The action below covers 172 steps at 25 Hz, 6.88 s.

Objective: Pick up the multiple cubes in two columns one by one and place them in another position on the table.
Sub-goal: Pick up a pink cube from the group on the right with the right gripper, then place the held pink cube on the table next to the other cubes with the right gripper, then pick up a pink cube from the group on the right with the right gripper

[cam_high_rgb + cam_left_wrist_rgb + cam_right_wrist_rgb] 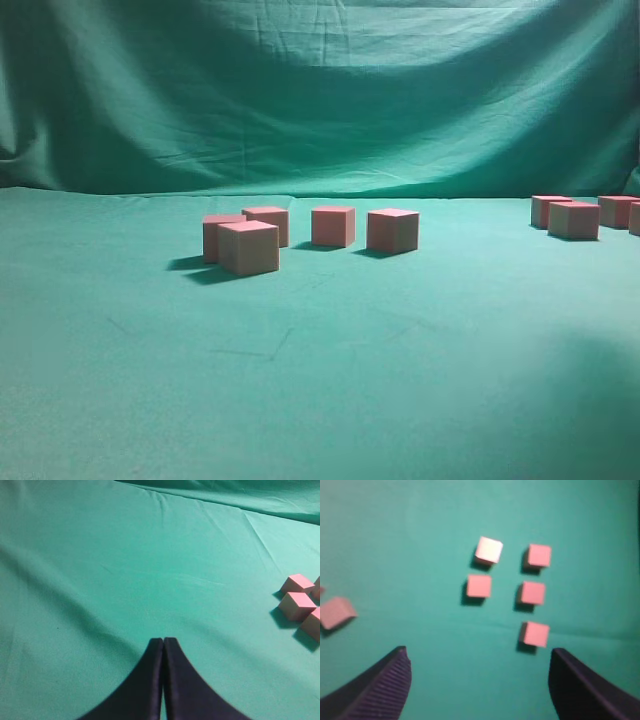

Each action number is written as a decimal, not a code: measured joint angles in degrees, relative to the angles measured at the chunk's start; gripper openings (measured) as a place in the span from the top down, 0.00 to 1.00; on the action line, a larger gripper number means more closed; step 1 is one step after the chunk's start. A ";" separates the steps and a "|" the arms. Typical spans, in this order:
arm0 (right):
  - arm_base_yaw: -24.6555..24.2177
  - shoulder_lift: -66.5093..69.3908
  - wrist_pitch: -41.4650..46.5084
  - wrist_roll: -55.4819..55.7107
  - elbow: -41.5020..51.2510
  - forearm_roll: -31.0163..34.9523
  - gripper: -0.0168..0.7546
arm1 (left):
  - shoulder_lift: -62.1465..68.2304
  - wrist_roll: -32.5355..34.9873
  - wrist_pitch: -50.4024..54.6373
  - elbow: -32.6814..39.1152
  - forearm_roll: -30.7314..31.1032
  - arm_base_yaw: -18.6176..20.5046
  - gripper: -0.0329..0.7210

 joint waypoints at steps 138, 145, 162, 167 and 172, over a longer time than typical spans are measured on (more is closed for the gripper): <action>28.88 21.99 -3.36 -20.03 -3.80 9.90 0.11 | 0.00 0.00 0.00 0.00 0.00 0.00 0.96; 28.60 19.73 -0.86 -10.57 -12.75 -4.74 0.18 | 0.00 0.00 0.00 0.00 0.00 0.00 0.96; -3.67 19.21 -2.16 0.06 -3.09 4.80 0.24 | 0.00 0.00 0.00 0.00 0.00 0.00 0.96; -5.05 24.19 -8.37 0.06 -2.94 5.86 0.24 | 0.00 0.00 0.00 0.00 0.00 0.00 0.96; -5.15 28.11 -13.41 0.06 -2.94 5.74 0.24 | 0.00 0.00 0.00 0.00 0.00 0.00 0.96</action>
